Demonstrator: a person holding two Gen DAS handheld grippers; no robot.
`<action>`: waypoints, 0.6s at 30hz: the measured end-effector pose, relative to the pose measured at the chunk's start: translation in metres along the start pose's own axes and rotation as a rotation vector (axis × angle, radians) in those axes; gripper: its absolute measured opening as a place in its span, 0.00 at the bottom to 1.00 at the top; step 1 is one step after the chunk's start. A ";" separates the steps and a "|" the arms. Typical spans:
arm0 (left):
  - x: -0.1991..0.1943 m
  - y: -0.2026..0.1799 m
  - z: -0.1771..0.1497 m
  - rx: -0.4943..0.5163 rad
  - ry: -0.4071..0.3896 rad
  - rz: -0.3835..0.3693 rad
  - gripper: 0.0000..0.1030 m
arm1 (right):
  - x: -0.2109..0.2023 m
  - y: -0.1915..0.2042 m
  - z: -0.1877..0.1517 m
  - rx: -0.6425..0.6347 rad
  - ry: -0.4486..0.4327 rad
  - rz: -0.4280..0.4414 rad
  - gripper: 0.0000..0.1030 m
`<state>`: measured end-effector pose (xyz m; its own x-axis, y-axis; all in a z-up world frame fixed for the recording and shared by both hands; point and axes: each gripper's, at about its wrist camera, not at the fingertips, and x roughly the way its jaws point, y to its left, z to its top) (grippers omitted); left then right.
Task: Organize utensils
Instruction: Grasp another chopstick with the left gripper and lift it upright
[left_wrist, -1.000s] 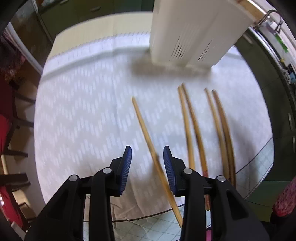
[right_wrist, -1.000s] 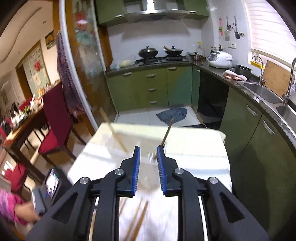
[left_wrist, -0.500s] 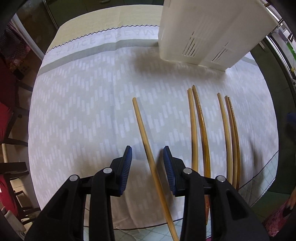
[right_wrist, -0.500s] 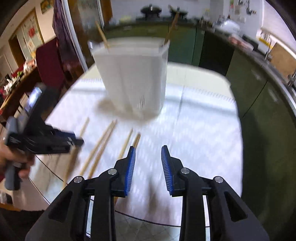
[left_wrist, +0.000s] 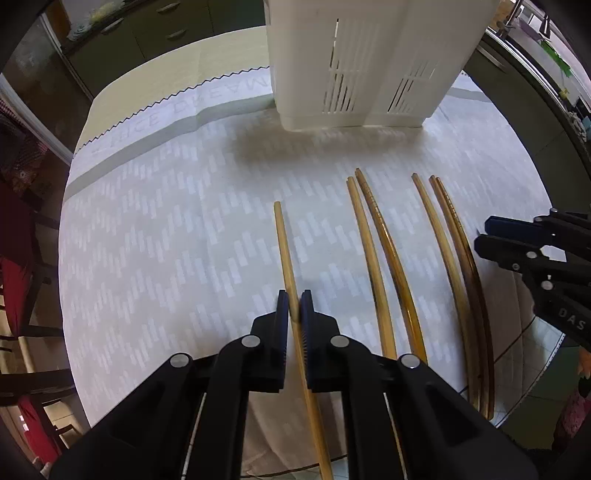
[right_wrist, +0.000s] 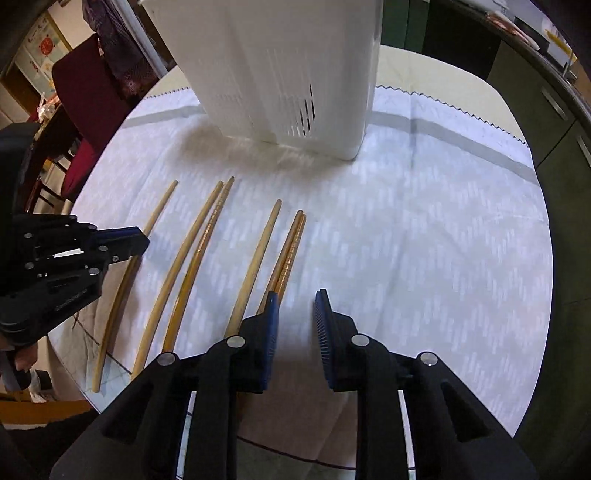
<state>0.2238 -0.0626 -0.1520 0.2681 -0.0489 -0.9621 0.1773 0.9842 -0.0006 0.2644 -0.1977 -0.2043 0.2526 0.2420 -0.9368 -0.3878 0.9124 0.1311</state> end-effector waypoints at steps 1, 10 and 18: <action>-0.001 0.000 0.000 0.003 -0.001 0.000 0.07 | 0.001 0.001 0.001 0.003 0.003 0.005 0.21; 0.000 0.000 0.000 0.006 -0.008 -0.012 0.07 | 0.012 0.015 0.009 -0.015 0.022 -0.032 0.21; -0.002 0.016 -0.004 0.013 0.003 0.004 0.07 | 0.025 0.026 0.013 -0.046 0.059 -0.092 0.21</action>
<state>0.2219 -0.0465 -0.1513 0.2657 -0.0445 -0.9630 0.1887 0.9820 0.0067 0.2724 -0.1636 -0.2199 0.2374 0.1368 -0.9617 -0.4063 0.9132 0.0296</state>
